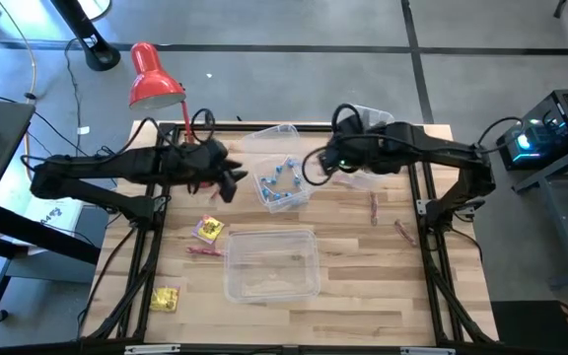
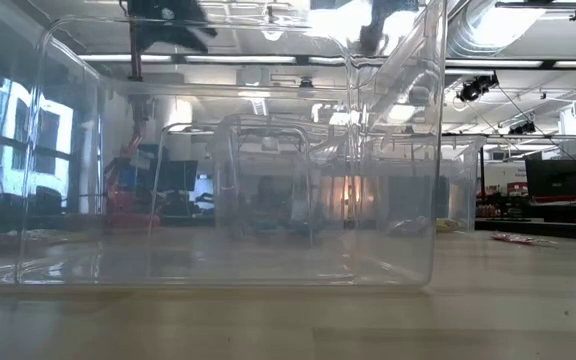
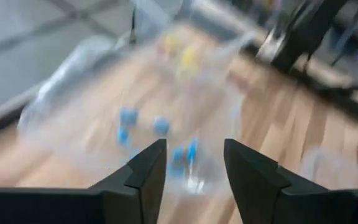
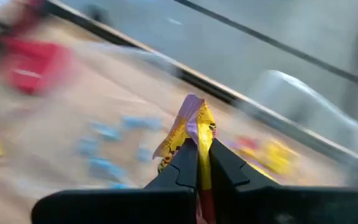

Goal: Sort candy
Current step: Put the yellow candy into the top right transparent bin

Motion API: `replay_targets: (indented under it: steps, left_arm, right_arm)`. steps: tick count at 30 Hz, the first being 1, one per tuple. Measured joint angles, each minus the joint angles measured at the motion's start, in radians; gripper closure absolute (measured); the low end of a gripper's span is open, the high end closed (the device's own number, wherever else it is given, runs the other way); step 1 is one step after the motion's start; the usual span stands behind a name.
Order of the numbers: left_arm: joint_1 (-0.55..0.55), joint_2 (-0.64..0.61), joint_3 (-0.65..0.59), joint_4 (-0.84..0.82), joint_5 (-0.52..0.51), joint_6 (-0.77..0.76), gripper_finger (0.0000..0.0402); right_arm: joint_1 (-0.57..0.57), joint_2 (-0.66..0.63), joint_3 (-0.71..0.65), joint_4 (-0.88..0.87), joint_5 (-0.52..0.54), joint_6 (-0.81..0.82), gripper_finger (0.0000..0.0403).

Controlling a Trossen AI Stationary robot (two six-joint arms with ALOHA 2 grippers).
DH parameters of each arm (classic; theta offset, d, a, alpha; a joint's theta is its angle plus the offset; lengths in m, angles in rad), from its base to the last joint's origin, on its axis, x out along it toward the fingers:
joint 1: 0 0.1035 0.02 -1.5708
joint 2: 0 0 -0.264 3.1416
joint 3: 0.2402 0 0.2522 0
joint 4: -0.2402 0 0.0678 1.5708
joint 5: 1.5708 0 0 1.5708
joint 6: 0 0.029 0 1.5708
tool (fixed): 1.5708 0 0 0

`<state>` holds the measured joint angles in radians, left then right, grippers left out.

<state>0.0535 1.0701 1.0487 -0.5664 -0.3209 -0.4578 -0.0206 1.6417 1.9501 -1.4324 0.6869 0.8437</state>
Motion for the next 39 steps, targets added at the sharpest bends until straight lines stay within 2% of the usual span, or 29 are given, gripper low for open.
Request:
replay_targets:
  steps: [3, 8, 12, 18, 22, 26, 33, 39]
  left_arm:
    - [-0.013, -0.025, -0.033, -0.114, 0.013, -0.059, 0.0232]
    - [-0.052, -0.075, -0.156, -0.095, 0.047, -0.166, 0.0216]
    - [-0.106, -0.110, -0.240, -0.048, 0.101, -0.261, 0.0209]
    - [-0.202, -0.150, -0.284, -0.019, 0.092, -0.335, 0.0208]
    - [-0.247, -0.163, -0.284, -0.024, 0.070, -0.336, 0.0207]
    - [-0.276, -0.156, -0.284, -0.102, 0.068, -0.363, 0.0207]
    - [-0.342, -0.097, -0.284, -0.317, 0.080, -0.511, 0.0207]
    - [-0.367, 0.038, -0.284, -0.452, 0.067, -0.665, 0.0207]
  right_arm:
    - [-0.023, 0.013, -0.002, -0.147, 0.054, 0.087, 0.0400]
    - [-0.122, 0.016, -0.063, -0.104, 0.071, 0.024, 0.0397]
    - [-0.227, 0.017, -0.149, -0.110, 0.062, 0.046, 0.0385]
    - [-0.320, 0.016, -0.223, 0.017, -0.002, -0.068, 0.0332]
    - [-0.334, 0.016, -0.232, 0.064, -0.032, -0.116, 0.0287]
    - [-0.340, 0.016, -0.232, 0.045, -0.019, -0.099, 0.0259]
    - [-0.291, 0.016, -0.232, 0.020, -0.063, -0.089, 0.0251]
    - [-0.236, 0.016, -0.232, 0.035, -0.068, -0.080, 0.0251]
